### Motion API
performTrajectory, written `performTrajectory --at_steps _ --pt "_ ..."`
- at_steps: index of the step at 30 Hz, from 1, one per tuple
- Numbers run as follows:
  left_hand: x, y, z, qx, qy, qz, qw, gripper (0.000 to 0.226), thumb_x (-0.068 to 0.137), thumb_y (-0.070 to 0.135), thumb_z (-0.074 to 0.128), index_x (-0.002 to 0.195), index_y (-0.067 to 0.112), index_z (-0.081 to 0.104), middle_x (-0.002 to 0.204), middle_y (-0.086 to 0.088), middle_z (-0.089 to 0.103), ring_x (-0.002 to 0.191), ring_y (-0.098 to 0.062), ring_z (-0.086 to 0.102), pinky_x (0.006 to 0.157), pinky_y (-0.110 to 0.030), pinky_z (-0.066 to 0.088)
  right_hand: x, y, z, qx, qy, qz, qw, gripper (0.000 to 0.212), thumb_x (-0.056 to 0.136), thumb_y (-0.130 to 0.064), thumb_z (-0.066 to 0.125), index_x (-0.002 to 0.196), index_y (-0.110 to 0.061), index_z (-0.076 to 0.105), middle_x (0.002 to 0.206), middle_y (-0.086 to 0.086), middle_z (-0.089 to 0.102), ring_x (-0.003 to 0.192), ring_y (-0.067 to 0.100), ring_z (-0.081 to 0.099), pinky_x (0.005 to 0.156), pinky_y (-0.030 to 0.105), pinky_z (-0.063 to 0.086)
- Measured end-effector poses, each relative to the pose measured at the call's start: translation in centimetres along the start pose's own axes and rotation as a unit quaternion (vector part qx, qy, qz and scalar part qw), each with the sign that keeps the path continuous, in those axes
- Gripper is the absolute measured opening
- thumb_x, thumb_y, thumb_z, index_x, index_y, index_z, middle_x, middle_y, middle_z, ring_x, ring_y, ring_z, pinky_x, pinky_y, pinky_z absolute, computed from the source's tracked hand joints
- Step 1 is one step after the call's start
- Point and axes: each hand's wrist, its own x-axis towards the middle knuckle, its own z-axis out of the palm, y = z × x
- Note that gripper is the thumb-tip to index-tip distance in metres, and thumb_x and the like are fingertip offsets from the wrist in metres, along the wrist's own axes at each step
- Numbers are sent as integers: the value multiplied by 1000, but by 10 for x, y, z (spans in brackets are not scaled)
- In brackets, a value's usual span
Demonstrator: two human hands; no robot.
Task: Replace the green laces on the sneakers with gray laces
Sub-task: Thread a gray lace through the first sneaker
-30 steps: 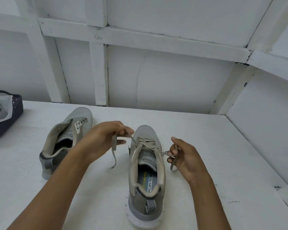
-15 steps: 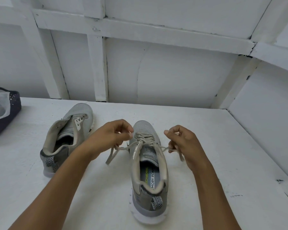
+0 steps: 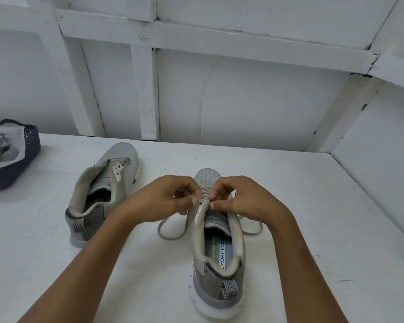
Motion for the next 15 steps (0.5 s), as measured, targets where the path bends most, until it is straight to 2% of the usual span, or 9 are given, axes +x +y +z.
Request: performTrajectory --at_steps 2,5,10,15 --pt "2 0 2 5 26 -5 1000 21 94 5 61 89 23 71 64 4 60 58 -7 52 60 -29 50 0 2 0 0 -7 5 1000 7 79 -17 80 81 -21 74 70 -16 67 67 -4 57 66 11 46" --pt "2 1 4 20 51 7 998 24 90 2 62 88 23 72 56 12 51 55 -4 43 60 -22 37 -2 4 2 4 -6 -1 1000 8 83 -20 77 79 -26 74 70 -17 66 67 -5 56 65 10 44" --pt "0 -6 5 44 46 28 998 29 84 4 71 84 33 71 57 10 52 56 -7 42 63 -24 40 -3 8 6 25 2 2 1000 11 89 -22 70 79 -26 72 76 -11 65 68 -3 53 69 16 45" --pt "1 -8 8 80 62 58 993 13 87 20 76 88 33 73 55 14 49 52 -6 39 57 -16 35 0 10 9 52 -5 28 998 14 91 -18 66 80 -23 71 71 -13 62 66 -2 53 67 14 44"
